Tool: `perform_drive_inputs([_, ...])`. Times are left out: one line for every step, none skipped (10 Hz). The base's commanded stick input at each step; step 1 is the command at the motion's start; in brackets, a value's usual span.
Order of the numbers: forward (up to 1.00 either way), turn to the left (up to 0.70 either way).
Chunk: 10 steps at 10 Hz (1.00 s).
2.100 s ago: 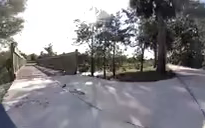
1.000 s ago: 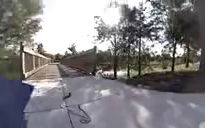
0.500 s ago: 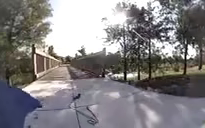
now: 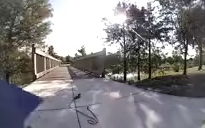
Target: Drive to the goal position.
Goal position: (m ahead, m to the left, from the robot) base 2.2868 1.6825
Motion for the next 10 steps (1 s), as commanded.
perform_drive_inputs([0.0, 0.45])
perform_drive_inputs([0.0, 0.25])
perform_drive_inputs([-0.39, 0.0])
perform_drive_inputs([-1.0, 0.0])
perform_drive_inputs([-1.0, 0.0])
perform_drive_inputs([-1.0, 0.0])
perform_drive_inputs([-1.0, 0.0])
perform_drive_inputs([-1.0, 0.0])
perform_drive_inputs([-1.0, 0.0])
perform_drive_inputs([-1.0, 0.0])
